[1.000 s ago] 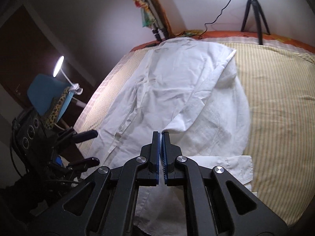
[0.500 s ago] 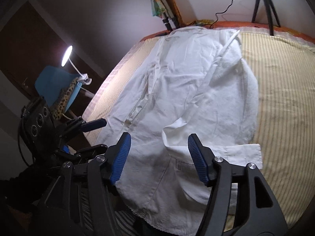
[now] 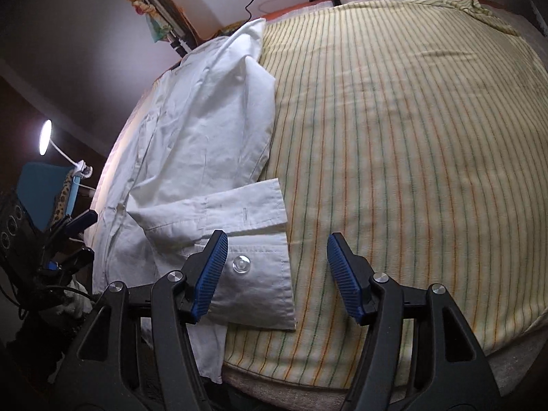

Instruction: Fold small clothes

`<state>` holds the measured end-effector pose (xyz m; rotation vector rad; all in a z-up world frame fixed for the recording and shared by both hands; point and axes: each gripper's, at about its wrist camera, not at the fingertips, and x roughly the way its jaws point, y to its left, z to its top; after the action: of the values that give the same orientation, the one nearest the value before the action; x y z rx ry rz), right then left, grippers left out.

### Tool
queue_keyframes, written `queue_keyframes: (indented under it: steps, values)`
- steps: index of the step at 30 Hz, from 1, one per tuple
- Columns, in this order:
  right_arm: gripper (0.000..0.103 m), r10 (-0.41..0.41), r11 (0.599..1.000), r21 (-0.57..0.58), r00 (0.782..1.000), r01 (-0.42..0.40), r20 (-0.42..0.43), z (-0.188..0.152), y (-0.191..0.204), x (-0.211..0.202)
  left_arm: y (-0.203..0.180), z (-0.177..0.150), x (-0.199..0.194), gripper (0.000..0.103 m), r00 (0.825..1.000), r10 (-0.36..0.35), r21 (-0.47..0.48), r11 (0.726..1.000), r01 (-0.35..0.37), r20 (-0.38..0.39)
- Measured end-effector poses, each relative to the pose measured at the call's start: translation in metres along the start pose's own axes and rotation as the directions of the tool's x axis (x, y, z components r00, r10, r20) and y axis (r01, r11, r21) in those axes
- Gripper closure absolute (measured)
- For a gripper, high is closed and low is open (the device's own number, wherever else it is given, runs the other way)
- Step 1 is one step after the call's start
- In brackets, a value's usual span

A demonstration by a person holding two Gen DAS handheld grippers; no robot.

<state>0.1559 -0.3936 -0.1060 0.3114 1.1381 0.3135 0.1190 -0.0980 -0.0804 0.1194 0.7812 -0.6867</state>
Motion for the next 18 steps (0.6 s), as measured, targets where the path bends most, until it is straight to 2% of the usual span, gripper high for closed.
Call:
queue_keyframes:
  steps: [5,6,7,9,10,18]
  values:
    - [0.042,-0.065,0.994,-0.090,0.998,0.063,-0.017,-0.003,0.019,0.014,0.002,0.001,0.000,0.045,1.000,0.001,-0.017,1.000,-0.001,0.007]
    - [0.055,-0.056,0.994,-0.097,0.998,0.054,-0.019,-0.004,0.021,0.014,0.003,0.001,0.000,0.045,1.000,0.002,-0.021,1.000,-0.002,0.007]
    - [0.074,-0.046,0.994,-0.100,0.999,0.043,-0.028,-0.005,0.022,0.016,0.005,0.001,0.000,0.045,1.000,0.004,-0.026,1.000,-0.003,0.006]
    - [0.082,-0.062,0.991,-0.117,0.998,0.059,-0.024,-0.008,0.028,0.017,0.008,0.000,-0.001,0.045,1.000,0.007,-0.038,0.999,-0.007,0.003]
    - [0.090,-0.061,0.990,-0.128,0.998,0.058,-0.019,-0.009,0.032,0.015,0.010,0.000,-0.001,0.045,1.000,0.008,-0.046,0.999,-0.008,0.001]
    - [0.093,-0.054,0.970,-0.231,0.990,0.082,0.126,-0.012,0.072,-0.028,0.026,0.000,-0.010,0.045,1.000,0.000,-0.120,0.993,0.003,0.023]
